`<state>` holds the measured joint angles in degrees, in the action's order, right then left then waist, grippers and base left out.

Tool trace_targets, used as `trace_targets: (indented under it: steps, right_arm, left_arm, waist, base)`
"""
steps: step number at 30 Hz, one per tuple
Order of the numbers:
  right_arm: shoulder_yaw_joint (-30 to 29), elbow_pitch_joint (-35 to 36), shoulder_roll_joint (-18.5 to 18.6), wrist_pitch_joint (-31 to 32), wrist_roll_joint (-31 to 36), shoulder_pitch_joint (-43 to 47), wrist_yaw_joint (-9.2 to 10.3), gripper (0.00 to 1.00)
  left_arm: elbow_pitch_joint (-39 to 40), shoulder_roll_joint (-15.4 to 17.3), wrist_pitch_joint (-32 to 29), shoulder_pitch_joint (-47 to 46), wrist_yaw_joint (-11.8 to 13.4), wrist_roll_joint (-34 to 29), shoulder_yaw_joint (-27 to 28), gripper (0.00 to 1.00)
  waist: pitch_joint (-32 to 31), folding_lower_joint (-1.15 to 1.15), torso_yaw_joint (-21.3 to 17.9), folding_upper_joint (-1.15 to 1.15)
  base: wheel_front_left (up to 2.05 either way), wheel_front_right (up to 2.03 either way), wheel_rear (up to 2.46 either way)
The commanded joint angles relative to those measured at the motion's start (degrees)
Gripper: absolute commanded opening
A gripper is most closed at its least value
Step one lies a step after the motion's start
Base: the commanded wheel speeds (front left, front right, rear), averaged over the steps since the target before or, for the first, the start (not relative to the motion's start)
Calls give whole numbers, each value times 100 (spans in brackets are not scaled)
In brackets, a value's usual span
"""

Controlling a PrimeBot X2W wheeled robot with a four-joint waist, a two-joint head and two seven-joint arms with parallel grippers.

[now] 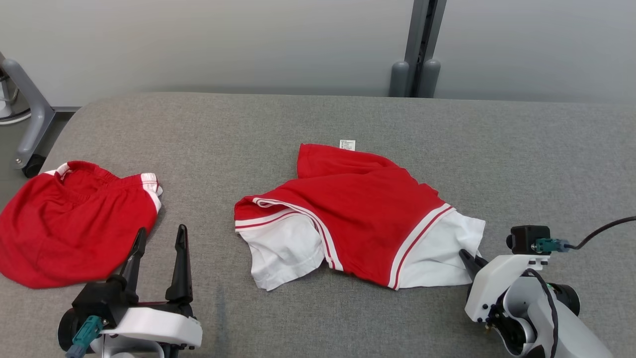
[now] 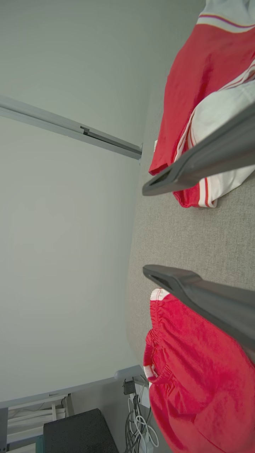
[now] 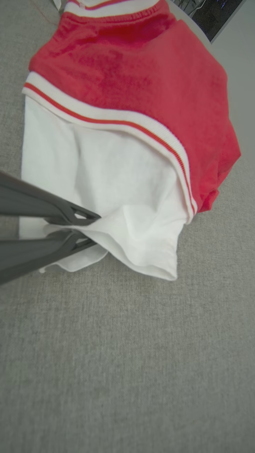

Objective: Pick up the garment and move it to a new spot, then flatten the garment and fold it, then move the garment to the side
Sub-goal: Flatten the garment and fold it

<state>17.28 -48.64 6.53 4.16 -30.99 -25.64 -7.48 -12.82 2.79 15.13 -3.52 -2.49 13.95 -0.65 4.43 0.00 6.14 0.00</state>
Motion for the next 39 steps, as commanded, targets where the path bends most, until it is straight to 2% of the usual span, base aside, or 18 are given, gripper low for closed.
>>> trace_targets:
  steps: [1,4,8,14,15,19,23,31,39]
  right_arm:
    - [30,-29,50,-15,-48,-50,-3,0]
    - [132,-6,35,47,-192,-20,-3,0]
    - [424,398,-4,185,-588,136,-3,0]
    - [984,1762,50,429,-1358,451,-3,0]
    - [984,1762,50,429,-1358,451,-3,0]
    - [1464,2764,112,380,-1672,588,-3,0]
    - [1901,3296,159,242,-1866,607,-3,0]
    - [2927,3124,-90,-99,-2275,125,-3,0]
    - [4221,2099,-317,-487,-2922,-585,-4,0]
  left_arm:
    - [-18,19,3,-51,-23,10,29,100]
    - [-44,19,3,-17,-41,8,46,100]
    - [-68,21,3,24,-52,-20,51,100]
    - [-74,21,3,85,-69,-78,89,100]
    - [-74,21,3,85,-69,-78,89,100]
    - [-55,25,3,105,-92,-108,117,100]
    - [-30,24,2,39,-109,-137,115,100]
    - [25,23,3,-117,-145,-139,27,100]
    - [-22,22,3,-285,-110,-48,-178,100]
  waist:
    - [-36,0,21,0]
    - [-103,0,34,0]
    - [-213,0,66,0]
    - [-402,0,212,0]
    - [-402,0,212,0]
    - [-465,0,358,0]
    - [-484,0,525,0]
    - [-367,0,881,0]
    - [-264,0,1296,0]
  base:
    - [0,0,0]
    - [0,0,0]
    - [0,0,0]
    - [0,0,0]
    - [0,0,0]
    - [0,0,0]
    - [0,0,0]
    - [0,0,0]
    - [0,0,0]
